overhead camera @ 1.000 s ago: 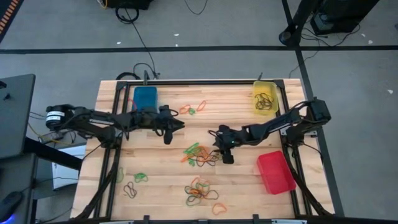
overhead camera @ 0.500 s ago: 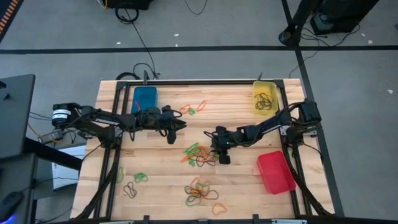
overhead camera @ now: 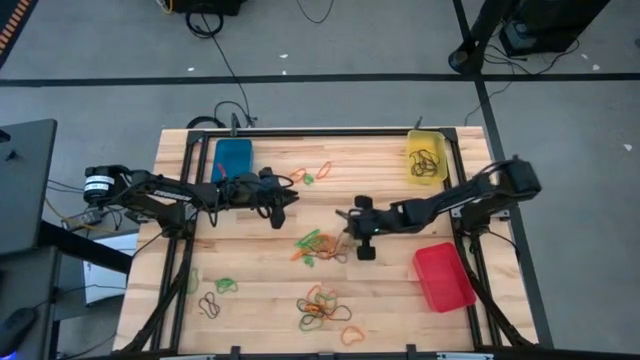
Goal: Sort rubber bands into baskets
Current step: Put the brown rubber band into the yellow bin
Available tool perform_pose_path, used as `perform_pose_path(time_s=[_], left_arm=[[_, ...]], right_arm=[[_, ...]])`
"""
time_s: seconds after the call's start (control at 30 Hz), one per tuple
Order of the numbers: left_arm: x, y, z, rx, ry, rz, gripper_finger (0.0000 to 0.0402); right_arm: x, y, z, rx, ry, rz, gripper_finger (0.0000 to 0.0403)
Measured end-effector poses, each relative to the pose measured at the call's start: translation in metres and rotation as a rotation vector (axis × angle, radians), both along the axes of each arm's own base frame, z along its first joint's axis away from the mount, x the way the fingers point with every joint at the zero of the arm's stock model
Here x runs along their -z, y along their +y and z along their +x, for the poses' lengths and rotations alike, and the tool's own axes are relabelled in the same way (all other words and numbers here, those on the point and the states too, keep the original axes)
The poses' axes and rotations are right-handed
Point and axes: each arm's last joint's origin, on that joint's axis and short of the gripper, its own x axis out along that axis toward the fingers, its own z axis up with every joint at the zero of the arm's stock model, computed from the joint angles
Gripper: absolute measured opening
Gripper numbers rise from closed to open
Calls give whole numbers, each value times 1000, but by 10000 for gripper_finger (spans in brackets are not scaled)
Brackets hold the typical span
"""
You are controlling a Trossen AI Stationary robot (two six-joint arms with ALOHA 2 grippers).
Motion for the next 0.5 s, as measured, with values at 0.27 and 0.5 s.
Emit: perform_pose_path(time_s=[0.27, 0.5], left_arm=[[0, 0, 0, -13, 2, 3, 76], [0, 0, 0, -14, 3, 3, 76]], right_arm=[[-55, -9, -27, 117, -133, -92, 2], [-94, -12, -49, 160, -303, -53, 2]])
